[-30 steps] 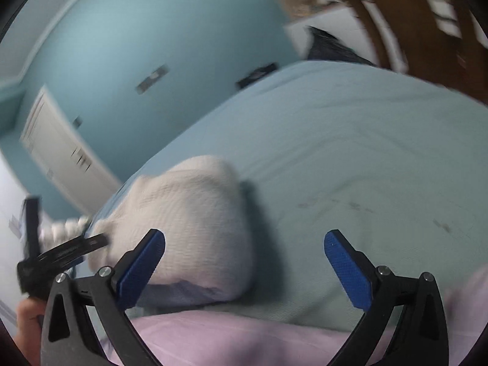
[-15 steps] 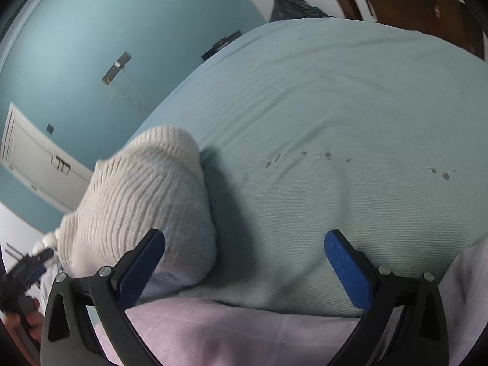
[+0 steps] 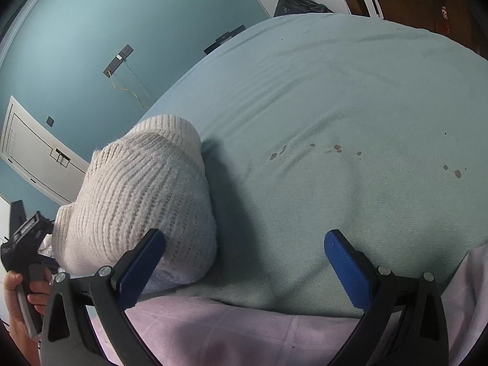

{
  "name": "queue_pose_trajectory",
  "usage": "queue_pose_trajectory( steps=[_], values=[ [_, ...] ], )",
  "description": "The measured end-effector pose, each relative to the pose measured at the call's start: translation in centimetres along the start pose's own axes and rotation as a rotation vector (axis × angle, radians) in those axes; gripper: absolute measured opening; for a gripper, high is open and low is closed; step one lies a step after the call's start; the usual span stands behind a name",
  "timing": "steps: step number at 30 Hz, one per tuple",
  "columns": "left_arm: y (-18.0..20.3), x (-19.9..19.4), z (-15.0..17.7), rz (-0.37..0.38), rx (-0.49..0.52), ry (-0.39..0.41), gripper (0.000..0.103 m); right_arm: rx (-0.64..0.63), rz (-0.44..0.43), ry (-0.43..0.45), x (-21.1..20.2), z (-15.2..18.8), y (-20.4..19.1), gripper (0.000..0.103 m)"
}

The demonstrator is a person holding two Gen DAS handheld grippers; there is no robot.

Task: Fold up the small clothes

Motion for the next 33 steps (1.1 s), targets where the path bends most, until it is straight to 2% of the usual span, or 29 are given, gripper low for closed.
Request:
queue_pose_trajectory(
  steps=[1,2,4,8,11,13,14,16,17,19,21,22,23,25,26,27,30,33],
  values=[
    [-0.5,0.8,0.3,0.026,-0.047,-0.013,0.103,0.000,0.001,0.000,0.0,0.0,0.0,0.102],
    [-1.3,2.1,0.9,0.107,-0.150,-0.033,0.103,0.000,0.003,0.001,-0.1,0.0,0.1,0.102],
    [-2.1,3.6,1.7,0.197,-0.257,-0.051,0.103,0.001,0.004,0.001,0.0,0.0,0.0,0.102],
    [-1.8,4.2,1.6,0.180,-0.202,-0.031,0.103,0.008,-0.004,-0.004,0.1,0.0,0.0,0.102],
    [-1.5,4.6,1.4,0.166,-0.196,-0.062,0.103,0.019,-0.007,-0.010,0.2,0.1,0.1,0.102],
    [-0.6,4.9,1.2,0.137,-0.128,-0.104,0.101,0.022,-0.002,-0.010,0.2,0.0,0.1,0.102],
    [-0.1,5.0,1.2,0.141,-0.099,-0.117,0.097,0.023,0.005,-0.012,0.1,0.0,0.1,0.102],
    [1.0,4.9,1.1,0.187,-0.070,-0.139,0.075,0.040,0.010,-0.036,0.1,-0.4,0.3,0.102],
    [1.3,4.9,0.9,0.184,-0.060,-0.144,0.075,0.057,-0.005,-0.056,0.2,-0.7,0.3,0.102],
    [1.7,4.6,0.8,0.182,-0.029,-0.152,0.070,0.119,-0.106,-0.141,0.4,-1.8,0.1,0.102],
    [2.1,4.7,0.7,0.191,-0.015,-0.155,0.068,0.195,-0.261,-0.244,0.7,-3.8,-0.8,0.102],
    [2.1,4.7,0.6,0.198,-0.016,-0.155,0.068,0.205,-0.297,-0.279,1.0,-4.5,-1.1,0.102],
    [2.0,4.7,0.4,0.206,-0.019,-0.153,0.068,0.198,-0.336,-0.352,1.8,-5.2,-1.9,0.102],
    [2.2,5.2,0.1,0.219,-0.022,-0.148,0.068,0.151,-0.361,-0.513,3.6,-5.0,-3.4,0.102],
    [0.8,4.4,0.7,0.222,-0.023,-0.146,0.068,0.113,-0.369,-0.603,4.9,-4.5,-4.4,0.102],
    [0.9,4.4,0.8,0.224,-0.021,-0.143,0.068,0.093,-0.376,-0.653,5.8,-4.3,-5.1,0.102],
    [1.0,4.3,0.8,0.217,-0.006,-0.133,0.068,0.122,-0.414,-0.732,8.0,-4.0,-6.3,0.102],
    [0.9,4.3,1.0,0.217,-0.011,-0.133,0.068,0.134,-0.520,-0.801,9.7,-3.6,-7.9,0.102]
  ],
)
Point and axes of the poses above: each gripper's, at about its wrist camera, not at the fingertips, and x roughly the way its jaws point, y to its right, z to its underside, the point moved 9 cm from there along x, roughly the way its jaws point, and after that the axes turned 12 degrees about z, right-handed, at the moved point
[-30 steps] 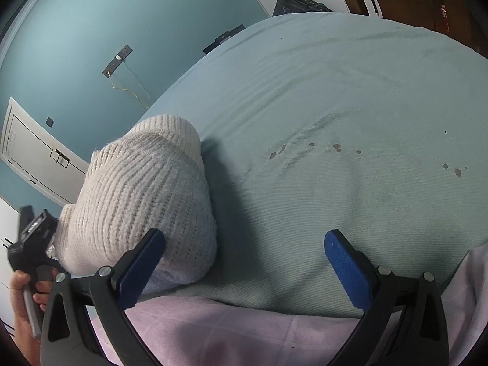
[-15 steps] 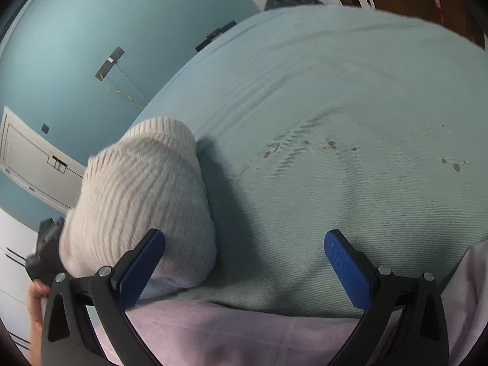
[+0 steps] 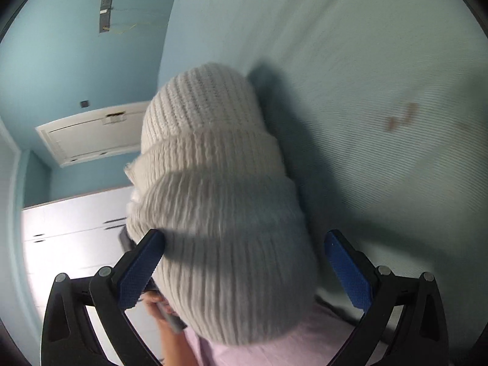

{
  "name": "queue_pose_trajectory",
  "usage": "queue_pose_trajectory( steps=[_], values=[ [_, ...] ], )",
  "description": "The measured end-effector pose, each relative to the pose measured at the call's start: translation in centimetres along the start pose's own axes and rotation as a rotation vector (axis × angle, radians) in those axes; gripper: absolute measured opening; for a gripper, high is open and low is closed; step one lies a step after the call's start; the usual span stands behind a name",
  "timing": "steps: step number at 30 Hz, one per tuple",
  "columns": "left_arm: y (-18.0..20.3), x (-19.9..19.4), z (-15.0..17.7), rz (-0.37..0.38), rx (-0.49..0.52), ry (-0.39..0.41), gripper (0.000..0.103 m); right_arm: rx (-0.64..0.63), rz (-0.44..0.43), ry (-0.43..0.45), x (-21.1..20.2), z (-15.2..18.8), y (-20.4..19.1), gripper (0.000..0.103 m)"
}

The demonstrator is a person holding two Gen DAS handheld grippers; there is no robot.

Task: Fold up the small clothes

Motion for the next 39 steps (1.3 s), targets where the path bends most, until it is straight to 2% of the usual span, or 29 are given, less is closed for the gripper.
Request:
queue_pose_trajectory(
  steps=[4,8,11,14,16,19,20,24,28,33,39],
  values=[
    [-0.5,-0.3,0.5,-0.002,-0.024,-0.007,0.068,0.004,-0.130,-0.054,2.1,-0.5,-0.1,0.103],
    [-0.9,0.0,0.5,-0.022,-0.042,0.002,0.068,-0.001,-0.166,-0.015,3.3,-1.1,-0.5,0.103],
    [-0.4,0.1,0.3,-0.074,-0.023,-0.002,0.065,-0.017,-0.128,0.025,3.5,-0.9,-1.1,0.102],
    [1.0,-0.4,0.0,-0.169,0.060,0.002,0.054,-0.129,-0.008,0.106,1.9,-0.9,-2.2,0.101],
    [2.4,-0.7,-0.5,-0.235,0.128,0.017,0.045,-0.214,0.085,0.168,0.5,-1.1,-3.4,0.089],
    [4.3,-0.7,-1.8,-0.304,0.178,0.044,0.042,-0.284,0.201,0.223,-0.7,-2.1,-5.3,0.076],
    [4.5,-0.6,-2.3,-0.311,0.173,0.046,0.042,-0.293,0.219,0.215,-0.8,-2.5,-6.0,0.075],
    [4.6,0.3,-3.9,-0.288,0.118,0.054,0.042,-0.254,0.206,0.171,-0.2,-4.8,-6.5,0.075],
    [4.1,0.9,-5.9,-0.287,0.091,0.095,0.042,-0.276,0.193,0.215,0.2,-6.9,-7.8,0.076],
    [3.2,1.6,-7.9,-0.266,0.049,0.119,0.042,-0.255,0.236,0.209,1.8,-9.1,-9.6,0.076],
    [2.9,1.8,-6.8,-0.281,0.067,0.121,0.042,-0.265,0.251,0.208,0.6,-7.4,-8.6,0.078]
  ],
)
Point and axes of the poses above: each gripper's, at about its wrist camera, not at the fingertips, and x roughly the way its jaws point, y to its right, z to its underside, the point moved 9 cm from there along x, roughly the way its jaws point, and after that the axes turned 12 degrees about z, right-handed, at the moved point
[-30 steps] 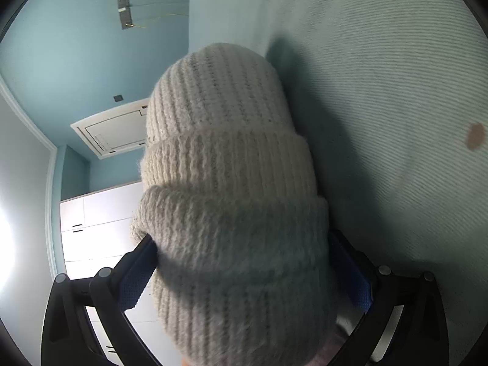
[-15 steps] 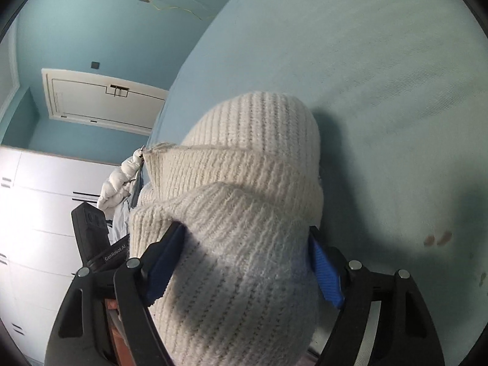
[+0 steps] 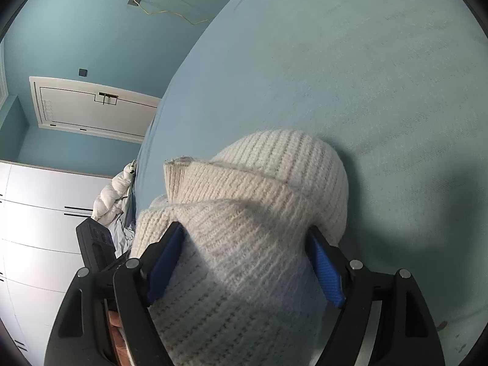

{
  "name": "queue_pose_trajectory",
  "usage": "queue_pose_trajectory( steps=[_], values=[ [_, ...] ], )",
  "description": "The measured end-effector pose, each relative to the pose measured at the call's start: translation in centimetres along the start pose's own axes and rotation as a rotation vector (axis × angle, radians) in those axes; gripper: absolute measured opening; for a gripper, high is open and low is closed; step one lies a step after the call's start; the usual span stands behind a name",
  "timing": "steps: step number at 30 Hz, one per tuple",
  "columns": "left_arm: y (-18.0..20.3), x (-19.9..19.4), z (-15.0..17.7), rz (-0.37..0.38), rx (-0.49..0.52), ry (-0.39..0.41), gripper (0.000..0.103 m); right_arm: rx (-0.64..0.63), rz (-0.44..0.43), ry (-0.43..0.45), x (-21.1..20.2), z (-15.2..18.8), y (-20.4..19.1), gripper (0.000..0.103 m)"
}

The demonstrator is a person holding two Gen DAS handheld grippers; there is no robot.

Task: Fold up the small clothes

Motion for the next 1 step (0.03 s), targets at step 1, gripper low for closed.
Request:
queue_pose_trajectory(
  steps=[1],
  values=[
    [0.17,-0.07,0.51,0.003,0.005,-0.003,0.043,-0.003,-0.009,0.006,-0.36,0.29,0.15,0.080]
  ],
)
Point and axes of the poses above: each gripper's, at about its wrist camera, not at the fingertips, and x roughly the way its jaws point, y to its right, z to its underside, the point moved 9 cm from there along x, roughly the way its jaws point, and after that the axes turned 12 degrees about z, right-handed, at the moved point
